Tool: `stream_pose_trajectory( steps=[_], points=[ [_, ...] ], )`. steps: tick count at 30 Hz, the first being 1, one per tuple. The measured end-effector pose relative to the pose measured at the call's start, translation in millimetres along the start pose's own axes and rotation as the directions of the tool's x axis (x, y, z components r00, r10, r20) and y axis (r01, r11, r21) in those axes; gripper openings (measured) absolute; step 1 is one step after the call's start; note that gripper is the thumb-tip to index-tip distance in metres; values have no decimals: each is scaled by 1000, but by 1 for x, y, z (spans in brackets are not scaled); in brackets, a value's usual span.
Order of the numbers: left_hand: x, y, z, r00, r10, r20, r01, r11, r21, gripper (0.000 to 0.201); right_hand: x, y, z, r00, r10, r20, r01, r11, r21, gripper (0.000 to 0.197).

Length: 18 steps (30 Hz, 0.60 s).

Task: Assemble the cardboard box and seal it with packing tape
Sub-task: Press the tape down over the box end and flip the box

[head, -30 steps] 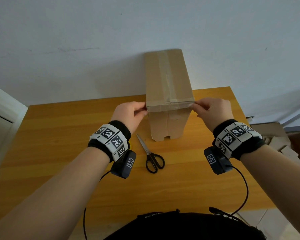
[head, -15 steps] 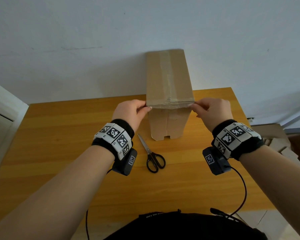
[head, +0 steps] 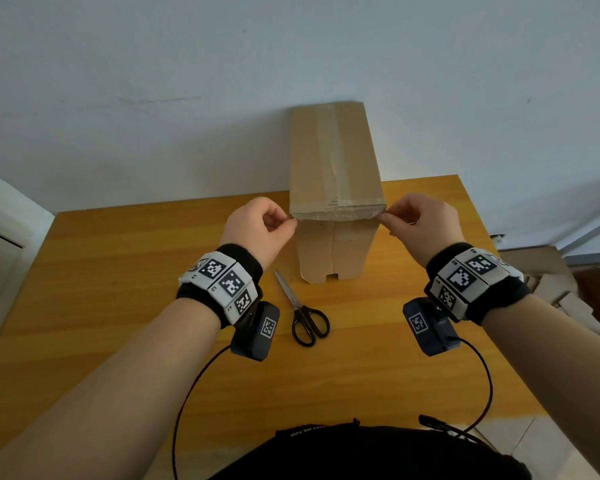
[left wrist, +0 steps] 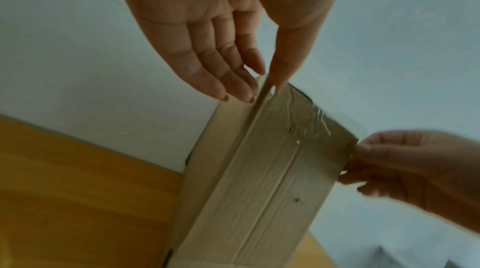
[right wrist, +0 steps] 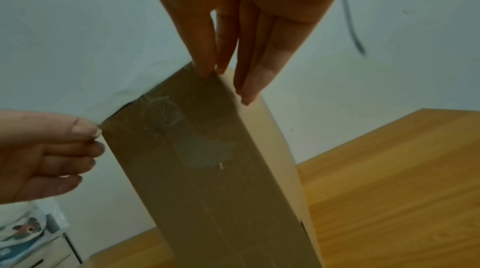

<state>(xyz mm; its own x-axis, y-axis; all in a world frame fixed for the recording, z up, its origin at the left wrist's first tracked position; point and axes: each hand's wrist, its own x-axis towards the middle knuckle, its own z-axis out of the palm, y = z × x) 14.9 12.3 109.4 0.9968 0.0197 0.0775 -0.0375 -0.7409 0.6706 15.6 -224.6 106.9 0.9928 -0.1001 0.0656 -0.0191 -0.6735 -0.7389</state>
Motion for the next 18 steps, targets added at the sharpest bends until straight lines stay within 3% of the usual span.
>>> stream_pose_trajectory(
  steps=[4,8,11,14,18],
  points=[
    [0,10,-2,970,-189,152,230,915,-333,22,-2,-1,0,997,71,22,-73,993,95,15],
    [0,15,-1,943,-237,235,314,868,-385,24,-2,-7,2,983,145,115,-168,960,223,32],
    [0,14,-1,920,-276,277,379,804,-458,15,0,-7,3,968,194,157,-237,911,338,28],
    [0,14,1,928,-264,263,362,805,-470,12,0,-7,4,964,204,168,-252,901,353,21],
    [-1,10,3,970,-183,160,227,919,-322,17,-1,-6,5,981,143,129,-175,942,287,19]
  ],
)
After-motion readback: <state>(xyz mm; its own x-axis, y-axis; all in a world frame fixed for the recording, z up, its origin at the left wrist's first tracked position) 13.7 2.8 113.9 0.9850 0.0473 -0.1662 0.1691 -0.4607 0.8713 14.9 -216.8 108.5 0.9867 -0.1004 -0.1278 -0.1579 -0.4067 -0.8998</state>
